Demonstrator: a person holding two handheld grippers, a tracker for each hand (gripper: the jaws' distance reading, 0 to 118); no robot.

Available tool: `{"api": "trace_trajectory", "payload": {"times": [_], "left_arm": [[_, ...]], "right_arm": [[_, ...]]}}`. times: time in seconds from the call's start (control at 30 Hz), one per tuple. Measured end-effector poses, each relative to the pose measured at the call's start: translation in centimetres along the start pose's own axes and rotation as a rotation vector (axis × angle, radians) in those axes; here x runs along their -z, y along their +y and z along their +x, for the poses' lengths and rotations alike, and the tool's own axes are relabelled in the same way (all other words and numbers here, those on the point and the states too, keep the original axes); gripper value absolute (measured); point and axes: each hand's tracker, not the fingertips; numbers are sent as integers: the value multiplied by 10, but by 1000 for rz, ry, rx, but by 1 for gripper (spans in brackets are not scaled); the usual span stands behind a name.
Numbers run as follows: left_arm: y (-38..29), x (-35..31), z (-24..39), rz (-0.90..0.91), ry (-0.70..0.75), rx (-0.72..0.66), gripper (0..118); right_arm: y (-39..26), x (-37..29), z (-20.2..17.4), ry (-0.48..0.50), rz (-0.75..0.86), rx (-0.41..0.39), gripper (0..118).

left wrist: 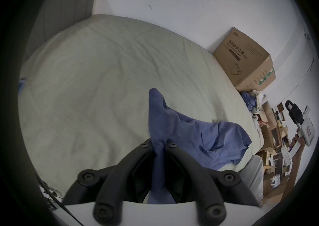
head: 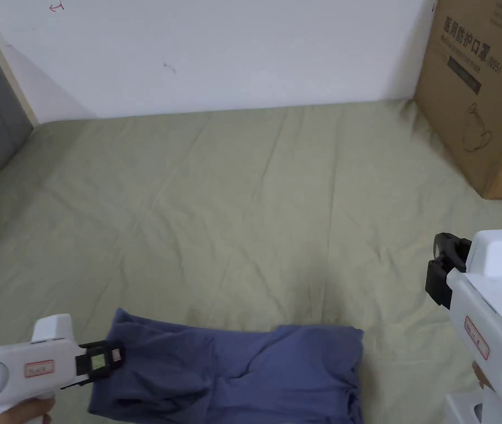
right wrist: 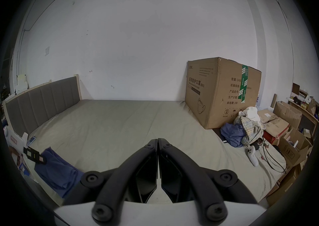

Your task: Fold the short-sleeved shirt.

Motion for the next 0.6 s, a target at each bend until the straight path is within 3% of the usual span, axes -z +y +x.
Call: {"api": "trace_trajectory", "payload": {"times": [0.23,0.6], "left_arm": [[12,-25,41,-12,44,71,10],[16,37,196,-125,-122,236,10]], "right_arm": [[-3,-1,4,19,8,13,0],[-4,-9,28,-5,18,21,0]]}}
